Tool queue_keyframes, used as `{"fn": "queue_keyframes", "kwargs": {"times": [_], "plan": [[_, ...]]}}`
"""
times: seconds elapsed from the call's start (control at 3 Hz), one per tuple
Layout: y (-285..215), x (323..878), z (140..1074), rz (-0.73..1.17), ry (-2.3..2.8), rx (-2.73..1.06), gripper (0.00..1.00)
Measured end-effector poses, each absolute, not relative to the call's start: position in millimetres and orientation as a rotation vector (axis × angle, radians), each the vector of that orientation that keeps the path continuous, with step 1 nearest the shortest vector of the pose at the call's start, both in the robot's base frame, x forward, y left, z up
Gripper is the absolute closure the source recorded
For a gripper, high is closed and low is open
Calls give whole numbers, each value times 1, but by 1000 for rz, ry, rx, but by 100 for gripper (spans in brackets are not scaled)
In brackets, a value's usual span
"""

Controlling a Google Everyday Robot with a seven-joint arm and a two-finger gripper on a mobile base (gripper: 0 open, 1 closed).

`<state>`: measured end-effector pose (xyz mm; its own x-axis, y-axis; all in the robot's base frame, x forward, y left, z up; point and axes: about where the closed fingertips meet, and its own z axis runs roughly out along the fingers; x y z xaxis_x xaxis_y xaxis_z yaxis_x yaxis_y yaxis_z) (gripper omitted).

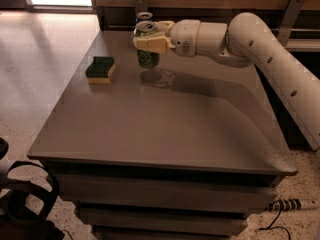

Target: Move green can near sponge

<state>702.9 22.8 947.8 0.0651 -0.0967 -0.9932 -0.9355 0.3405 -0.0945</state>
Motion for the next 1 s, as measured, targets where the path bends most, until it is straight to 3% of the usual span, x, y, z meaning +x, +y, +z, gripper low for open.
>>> {"fn": "queue_keyframes", "kwargs": {"times": [1.0], "plan": [[58, 723, 912, 878, 1402, -989, 100]]}}
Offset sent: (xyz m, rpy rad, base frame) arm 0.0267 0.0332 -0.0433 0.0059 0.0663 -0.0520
